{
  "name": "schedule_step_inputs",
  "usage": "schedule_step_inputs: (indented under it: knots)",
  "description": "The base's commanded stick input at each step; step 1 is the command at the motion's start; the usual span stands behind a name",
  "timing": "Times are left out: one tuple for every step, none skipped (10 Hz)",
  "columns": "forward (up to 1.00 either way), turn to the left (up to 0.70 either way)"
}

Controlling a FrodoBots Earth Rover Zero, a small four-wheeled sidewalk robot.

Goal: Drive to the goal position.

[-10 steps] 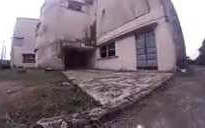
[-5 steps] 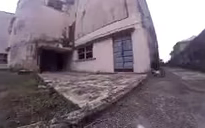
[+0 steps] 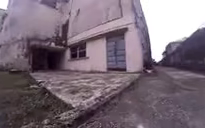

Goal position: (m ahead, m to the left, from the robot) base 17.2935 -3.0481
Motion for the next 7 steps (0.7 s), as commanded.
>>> schedule_step_inputs:
  knots:
    - [0.00,-0.70]
    - [0.00,0.00]
    - [0.00,0.00]
    - [0.00,0.00]
    - [0.00,0.00]
    - [0.00,0.00]
    - [0.00,0.00]
